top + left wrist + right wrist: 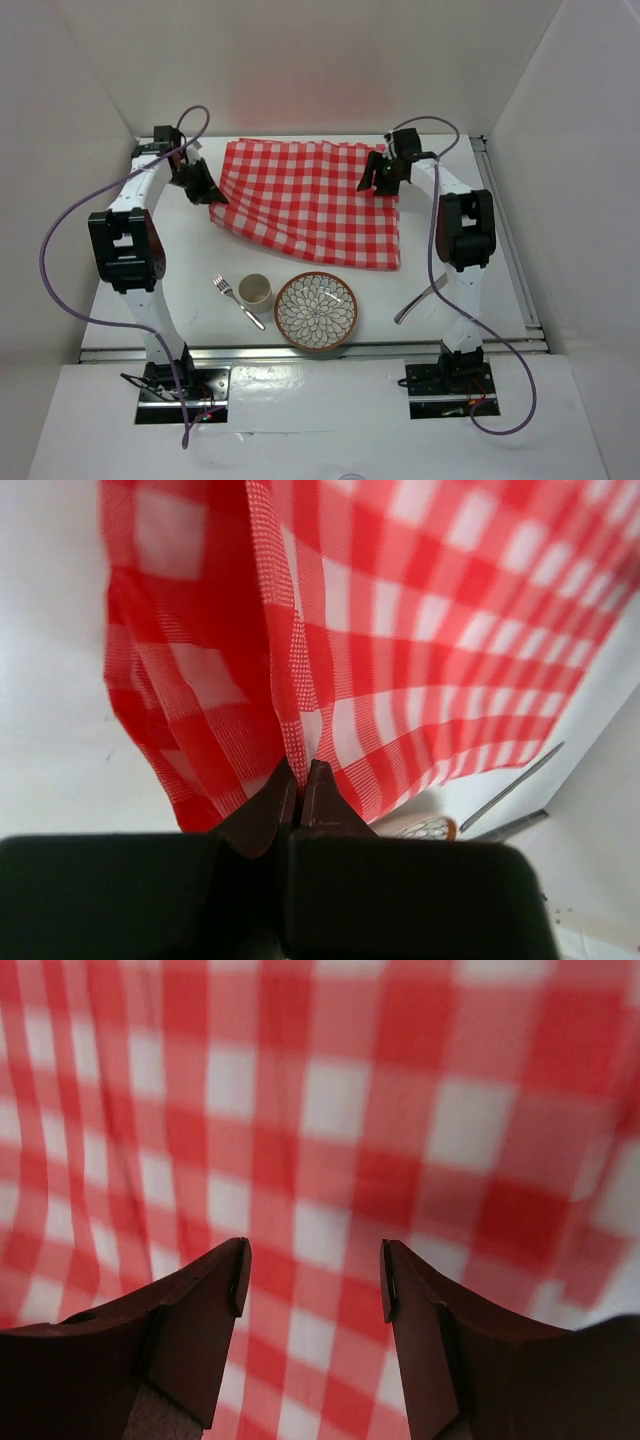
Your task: Set the dinner table for one person
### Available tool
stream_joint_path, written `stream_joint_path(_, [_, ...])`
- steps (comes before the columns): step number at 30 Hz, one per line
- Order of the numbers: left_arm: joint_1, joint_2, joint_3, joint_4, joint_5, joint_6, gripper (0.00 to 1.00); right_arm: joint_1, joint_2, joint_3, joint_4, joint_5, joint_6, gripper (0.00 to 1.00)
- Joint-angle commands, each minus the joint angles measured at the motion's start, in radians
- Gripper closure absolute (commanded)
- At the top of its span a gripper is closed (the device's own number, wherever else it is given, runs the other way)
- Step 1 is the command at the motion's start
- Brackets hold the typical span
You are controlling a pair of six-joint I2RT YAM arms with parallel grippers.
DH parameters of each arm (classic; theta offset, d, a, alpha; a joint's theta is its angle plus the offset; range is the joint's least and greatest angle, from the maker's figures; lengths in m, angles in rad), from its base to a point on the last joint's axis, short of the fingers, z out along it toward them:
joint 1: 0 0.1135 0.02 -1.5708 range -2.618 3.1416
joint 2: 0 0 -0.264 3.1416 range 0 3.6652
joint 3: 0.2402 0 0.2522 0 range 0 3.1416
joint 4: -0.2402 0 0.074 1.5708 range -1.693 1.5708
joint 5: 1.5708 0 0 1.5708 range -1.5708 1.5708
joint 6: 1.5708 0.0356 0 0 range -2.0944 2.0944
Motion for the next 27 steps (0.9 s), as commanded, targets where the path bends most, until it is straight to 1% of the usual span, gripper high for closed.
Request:
stream_joint_path(1, [-0.005, -0.004, 0.130, -0.095, 0.028, 0.046, 1.00, 0.049, -0.163, -0.121, -0.011, -0.055, -0.015, 0.34])
stream_joint_path(4, [-0.005, -0.024, 0.043, -0.097, 0.002, 0.055, 1.00, 0.085, -0.203, -0.207, 0.010, -0.085, -0.005, 0.34])
stream_joint_path(5, [-0.005, -0.051, -0.033, -0.072, -0.018, 0.044, 1.00, 0.104, -0.214, -0.238, 0.010, -0.105, -0.005, 0.34])
stream_joint_path(10, [0.034, -0.080, -0.213, -0.038, -0.069, -0.008, 1.00, 0.161, -0.214, -0.301, 0.001, -0.095, 0.004, 0.35])
stream_joint_path(11, [0.048, -0.080, -0.254, -0.023, -0.078, -0.020, 0.98, 0.161, -0.214, -0.312, 0.001, -0.081, 0.005, 0.35])
stream_joint_path(12, [0.057, -0.080, -0.268, -0.012, -0.090, -0.029, 0.93, 0.173, -0.214, -0.322, 0.001, -0.081, 0.005, 0.35])
stream_joint_path(13, [0.058, -0.080, -0.279, -0.012, -0.124, -0.039, 0.85, 0.173, -0.214, -0.338, 0.001, -0.081, 0.005, 0.35])
stream_joint_path(14, [0.071, -0.080, -0.288, 0.021, -0.141, -0.051, 0.79, 0.182, -0.224, -0.347, 0.010, -0.081, 0.005, 0.35])
stream_joint_path(16, [0.082, -0.080, -0.288, 0.073, -0.104, -0.051, 0.75, 0.182, -0.234, -0.361, 0.010, -0.081, 0.005, 0.36])
stream_joint_path(17, [0.082, -0.080, -0.275, 0.086, -0.095, -0.051, 0.70, 0.191, -0.234, -0.361, 0.010, -0.081, 0.005, 0.36])
stream_joint_path(18, [0.082, -0.062, -0.220, 0.071, -0.095, -0.051, 0.68, 0.191, -0.234, -0.361, 0.010, -0.069, 0.005, 0.38])
stream_joint_path(21, [0.082, 0.016, -0.131, 0.020, -0.104, -0.053, 0.68, 0.202, -0.258, -0.361, 0.010, -0.059, -0.006, 0.39])
stream_joint_path(22, [0.082, 0.028, -0.088, 0.008, -0.086, -0.040, 0.68, 0.213, -0.258, -0.361, 0.001, -0.040, -0.006, 0.39])
stream_joint_path(24, [0.082, 0.038, -0.077, 0.008, -0.057, -0.031, 0.70, 0.213, -0.267, -0.361, -0.009, -0.017, -0.006, 0.43])
stream_joint_path(26, [0.082, 0.051, -0.034, 0.003, -0.046, -0.020, 0.70, 0.202, -0.267, -0.375, -0.009, 0.009, 0.017, 0.43])
stream_joint_path(27, [0.082, 0.064, -0.019, -0.006, -0.046, -0.020, 0.72, 0.202, -0.280, -0.375, -0.009, 0.010, 0.017, 0.43])
